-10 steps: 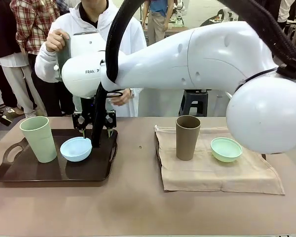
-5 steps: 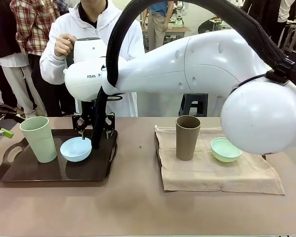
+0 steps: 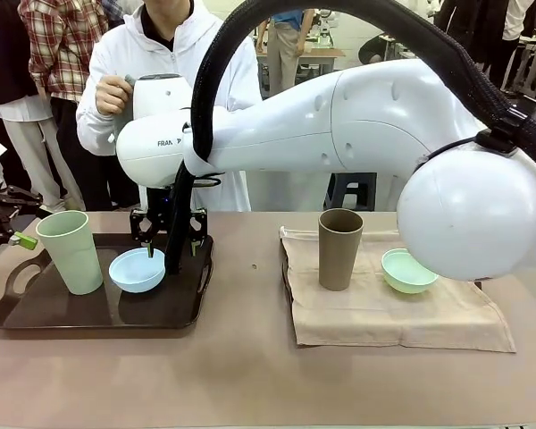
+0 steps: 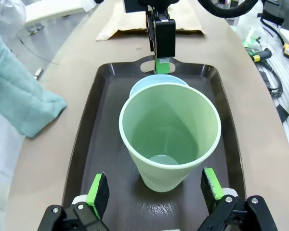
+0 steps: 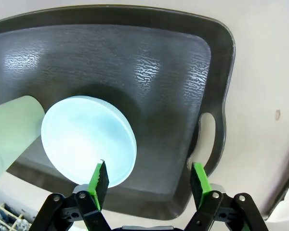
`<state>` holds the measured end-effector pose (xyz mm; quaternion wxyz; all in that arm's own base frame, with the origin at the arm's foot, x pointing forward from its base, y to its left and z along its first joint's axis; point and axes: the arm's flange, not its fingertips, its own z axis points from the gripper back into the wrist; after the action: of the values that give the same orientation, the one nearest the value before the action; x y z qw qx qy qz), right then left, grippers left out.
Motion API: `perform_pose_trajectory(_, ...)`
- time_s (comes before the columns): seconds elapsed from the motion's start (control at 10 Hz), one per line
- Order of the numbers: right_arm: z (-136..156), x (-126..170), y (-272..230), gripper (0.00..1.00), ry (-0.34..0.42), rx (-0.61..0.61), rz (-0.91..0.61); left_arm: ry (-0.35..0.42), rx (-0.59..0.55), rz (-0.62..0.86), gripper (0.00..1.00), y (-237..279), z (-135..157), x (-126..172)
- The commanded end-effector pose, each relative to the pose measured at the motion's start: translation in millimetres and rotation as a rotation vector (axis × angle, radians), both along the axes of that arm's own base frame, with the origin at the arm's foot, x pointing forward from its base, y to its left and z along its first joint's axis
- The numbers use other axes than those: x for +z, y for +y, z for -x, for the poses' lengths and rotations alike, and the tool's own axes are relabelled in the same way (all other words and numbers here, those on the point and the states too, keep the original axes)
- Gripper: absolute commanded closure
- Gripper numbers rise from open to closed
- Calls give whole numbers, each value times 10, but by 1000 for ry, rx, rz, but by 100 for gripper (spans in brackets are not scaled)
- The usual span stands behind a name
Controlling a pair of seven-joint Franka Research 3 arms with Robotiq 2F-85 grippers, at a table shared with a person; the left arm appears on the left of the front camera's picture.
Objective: Set up a tray with a mat and arrange the tableware.
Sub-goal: Pick up the Picnic Bowl and Reusable plastic cup from the Handle tray in front of the human's position and hold them in the air.
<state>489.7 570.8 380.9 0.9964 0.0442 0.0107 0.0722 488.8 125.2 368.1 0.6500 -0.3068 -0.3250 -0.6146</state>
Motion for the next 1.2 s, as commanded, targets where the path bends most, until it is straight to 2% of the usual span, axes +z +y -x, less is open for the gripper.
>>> perform_pose_trajectory(0.0, -6, 41, -5, 12, -7, -1, -3, 1, -19, 3, 0, 49, -24, 17)
perform_pose_trajectory(0.1, 0, 0, 0, 12, 0, 0, 0, 0, 0, 0, 0, 0, 0, 0)
perform_pose_trajectory(0.3, -88, -107, 114, 12, 10, 29, 15, 3, -39, 1, 0, -118, -63, -117)
perform_pose_trajectory(0.7, -189, -327, 210, 12, 48, 29, -8, 46, -58, 13, 0, -299, -209, -440)
perform_pose_trajectory(1.1, -237, -460, 332, 12, 40, 55, -33, 40, -111, 30, 0, -567, -257, -598)
